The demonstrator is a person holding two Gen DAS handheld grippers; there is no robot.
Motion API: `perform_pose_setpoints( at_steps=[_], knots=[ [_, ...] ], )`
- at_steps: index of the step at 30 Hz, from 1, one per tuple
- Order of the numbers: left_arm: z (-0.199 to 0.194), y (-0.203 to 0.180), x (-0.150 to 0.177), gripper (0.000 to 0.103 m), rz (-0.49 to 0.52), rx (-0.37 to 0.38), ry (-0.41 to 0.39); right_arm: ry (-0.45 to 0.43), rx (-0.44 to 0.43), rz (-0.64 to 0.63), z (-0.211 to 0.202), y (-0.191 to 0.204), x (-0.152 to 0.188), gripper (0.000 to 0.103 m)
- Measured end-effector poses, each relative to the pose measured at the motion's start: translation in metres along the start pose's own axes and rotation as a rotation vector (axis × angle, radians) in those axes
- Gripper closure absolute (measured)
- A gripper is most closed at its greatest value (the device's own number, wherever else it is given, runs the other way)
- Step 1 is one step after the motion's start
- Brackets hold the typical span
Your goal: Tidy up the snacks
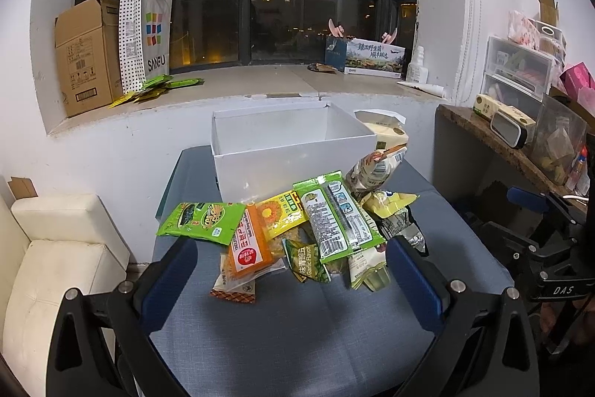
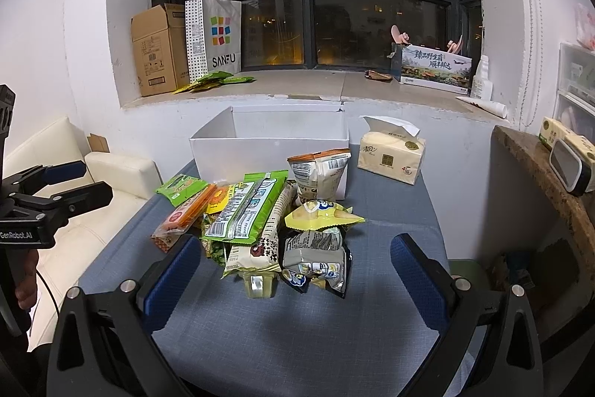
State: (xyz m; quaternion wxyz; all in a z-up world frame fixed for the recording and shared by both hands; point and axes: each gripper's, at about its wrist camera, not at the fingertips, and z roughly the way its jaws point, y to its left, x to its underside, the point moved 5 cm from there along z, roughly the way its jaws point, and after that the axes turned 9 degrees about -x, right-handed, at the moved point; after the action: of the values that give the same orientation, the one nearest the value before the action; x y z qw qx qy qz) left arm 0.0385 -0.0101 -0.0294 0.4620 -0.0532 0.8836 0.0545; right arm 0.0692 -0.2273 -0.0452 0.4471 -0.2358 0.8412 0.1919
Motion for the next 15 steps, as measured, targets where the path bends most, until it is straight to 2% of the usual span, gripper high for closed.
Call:
perform_pose_setpoints(
  at_steps=[15],
  knots=[
    [0.0008,-0.0007,0.0016,0.0,0.001,-0.003,0.002,0.0,-0.005,0.003,0.0004,0.001,0.0015,0.0]
  ],
)
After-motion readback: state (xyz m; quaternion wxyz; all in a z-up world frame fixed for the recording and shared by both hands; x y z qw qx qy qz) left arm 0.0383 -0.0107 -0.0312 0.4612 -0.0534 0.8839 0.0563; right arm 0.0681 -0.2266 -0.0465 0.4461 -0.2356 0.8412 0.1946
